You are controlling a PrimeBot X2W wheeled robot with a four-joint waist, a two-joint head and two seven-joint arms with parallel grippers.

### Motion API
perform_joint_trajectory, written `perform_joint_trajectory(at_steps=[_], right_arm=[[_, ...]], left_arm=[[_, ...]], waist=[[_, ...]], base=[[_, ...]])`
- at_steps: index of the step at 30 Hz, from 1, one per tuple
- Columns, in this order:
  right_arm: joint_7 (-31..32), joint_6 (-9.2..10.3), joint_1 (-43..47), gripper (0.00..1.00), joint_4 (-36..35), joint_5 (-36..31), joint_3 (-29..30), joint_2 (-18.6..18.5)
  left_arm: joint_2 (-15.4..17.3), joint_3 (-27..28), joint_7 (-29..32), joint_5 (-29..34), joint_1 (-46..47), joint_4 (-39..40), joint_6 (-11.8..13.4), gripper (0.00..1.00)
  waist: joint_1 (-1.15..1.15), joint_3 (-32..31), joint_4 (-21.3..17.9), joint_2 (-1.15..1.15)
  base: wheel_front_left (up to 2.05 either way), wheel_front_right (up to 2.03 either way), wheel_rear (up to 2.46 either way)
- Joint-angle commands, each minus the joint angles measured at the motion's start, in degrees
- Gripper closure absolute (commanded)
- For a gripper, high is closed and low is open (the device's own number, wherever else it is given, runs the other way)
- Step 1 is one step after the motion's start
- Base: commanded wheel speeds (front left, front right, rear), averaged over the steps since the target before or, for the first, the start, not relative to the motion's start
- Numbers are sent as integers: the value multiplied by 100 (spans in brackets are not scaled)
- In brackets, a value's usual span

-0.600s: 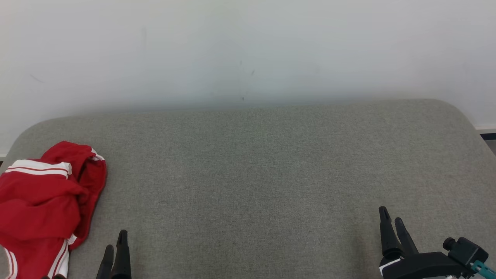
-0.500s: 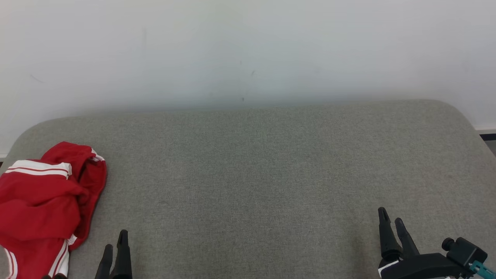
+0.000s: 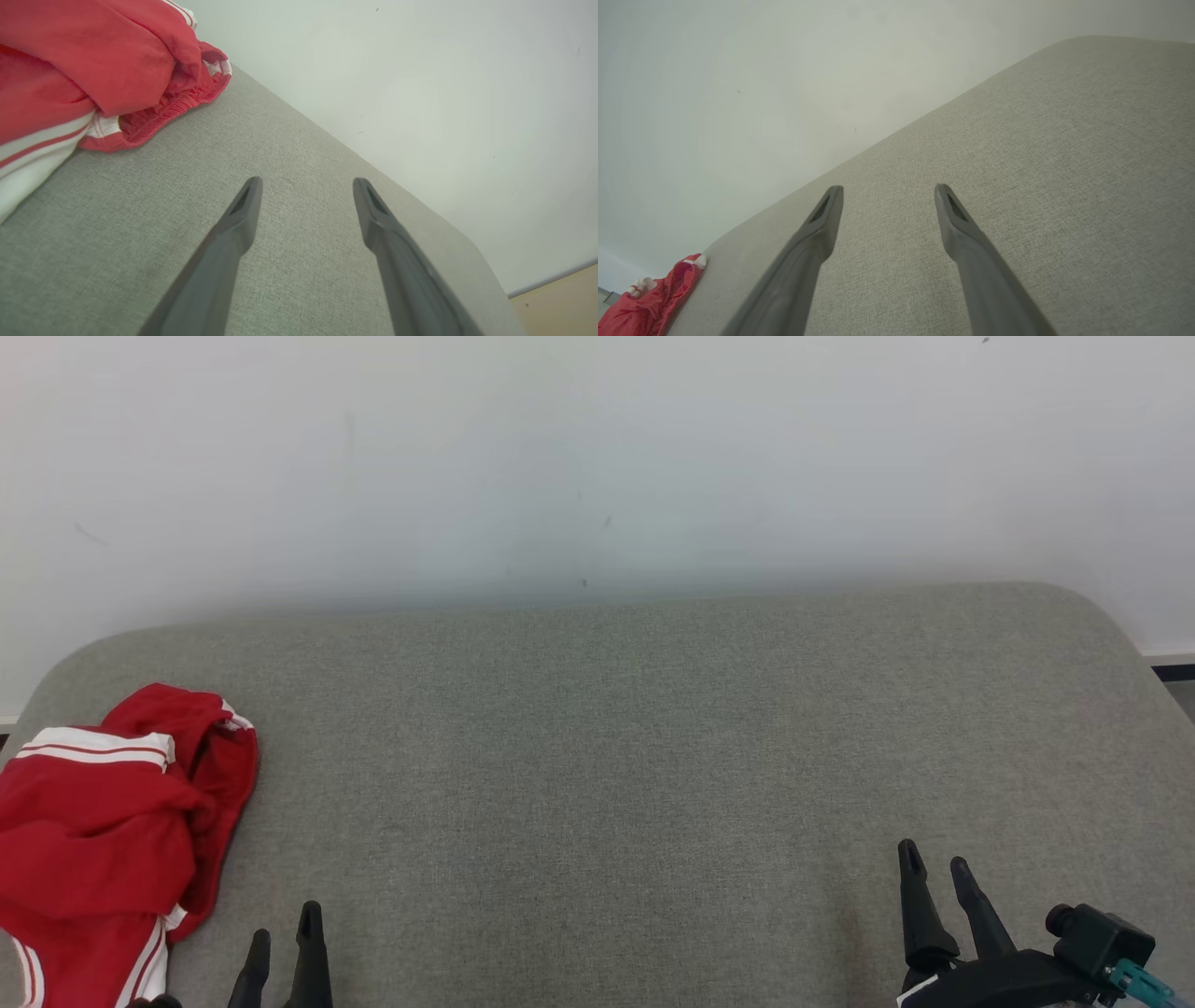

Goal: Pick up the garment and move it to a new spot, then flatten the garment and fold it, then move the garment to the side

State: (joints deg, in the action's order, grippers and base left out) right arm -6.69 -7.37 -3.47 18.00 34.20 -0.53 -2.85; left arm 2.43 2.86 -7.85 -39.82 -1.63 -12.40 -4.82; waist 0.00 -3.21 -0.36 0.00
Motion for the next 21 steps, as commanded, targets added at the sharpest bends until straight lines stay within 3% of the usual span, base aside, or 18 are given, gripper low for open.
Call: perform_joint_trajectory(at_steps=[1,21], right_arm=[[-51,-15,3,0,-31,-165,-10,-7],[-176,-17,104,0,-19,-1444,-107,-3]], left_arm=[[38,-2,-49,173,-10,41,-9,0],[47,18,-343,1575,-83,-25,-58,0]], waist=[[0,-4,1,0],[0,-103,-2,0]], base=[[0,0,0],[0,0,0]])
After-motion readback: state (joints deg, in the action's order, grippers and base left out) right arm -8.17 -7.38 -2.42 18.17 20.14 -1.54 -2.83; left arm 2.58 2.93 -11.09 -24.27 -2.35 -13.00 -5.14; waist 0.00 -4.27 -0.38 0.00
